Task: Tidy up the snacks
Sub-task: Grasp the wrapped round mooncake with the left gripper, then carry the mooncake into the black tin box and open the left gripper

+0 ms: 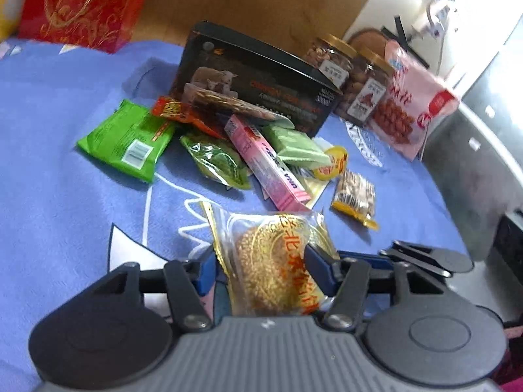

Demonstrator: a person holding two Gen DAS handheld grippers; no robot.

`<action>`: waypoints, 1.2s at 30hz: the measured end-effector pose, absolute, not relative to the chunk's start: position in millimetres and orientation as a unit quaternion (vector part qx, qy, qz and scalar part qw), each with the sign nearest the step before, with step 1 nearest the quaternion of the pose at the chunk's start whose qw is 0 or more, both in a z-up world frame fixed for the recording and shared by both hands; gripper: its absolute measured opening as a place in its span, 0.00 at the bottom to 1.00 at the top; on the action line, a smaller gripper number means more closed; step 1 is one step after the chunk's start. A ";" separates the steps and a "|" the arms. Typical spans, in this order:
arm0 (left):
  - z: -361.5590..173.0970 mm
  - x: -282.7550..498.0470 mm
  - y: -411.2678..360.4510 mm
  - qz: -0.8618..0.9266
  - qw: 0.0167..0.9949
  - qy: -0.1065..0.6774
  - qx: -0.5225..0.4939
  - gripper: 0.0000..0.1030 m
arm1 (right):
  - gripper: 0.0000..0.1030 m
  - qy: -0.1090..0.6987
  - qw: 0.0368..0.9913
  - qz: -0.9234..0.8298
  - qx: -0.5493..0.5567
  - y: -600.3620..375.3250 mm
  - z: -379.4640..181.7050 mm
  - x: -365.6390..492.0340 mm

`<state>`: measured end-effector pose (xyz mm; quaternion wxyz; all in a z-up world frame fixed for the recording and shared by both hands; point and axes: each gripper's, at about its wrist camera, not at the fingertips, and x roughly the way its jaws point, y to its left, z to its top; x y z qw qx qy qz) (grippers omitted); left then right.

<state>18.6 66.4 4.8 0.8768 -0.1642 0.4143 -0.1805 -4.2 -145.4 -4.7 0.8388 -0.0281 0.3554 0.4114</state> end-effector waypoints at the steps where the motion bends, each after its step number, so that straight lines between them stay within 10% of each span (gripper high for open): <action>1: 5.7 17.7 65.2 -0.181 0.877 0.414 -0.160 0.51 | 0.59 0.345 0.839 0.419 -0.038 -141.7 -5.5 -8.3; 13: 120.5 111.6 40.2 -0.192 0.943 0.263 -0.065 0.49 | 0.46 0.208 0.904 0.373 -0.032 -134.3 76.1 83.0; 22: 75.6 233.3 40.6 -0.131 0.925 0.345 -0.093 0.49 | 0.50 0.268 0.918 0.290 -0.045 -106.4 55.5 186.5; 36: 58.0 89.1 124.0 -0.181 0.919 0.293 -0.194 0.59 | 0.49 0.310 0.871 0.380 -0.012 -132.5 18.3 51.6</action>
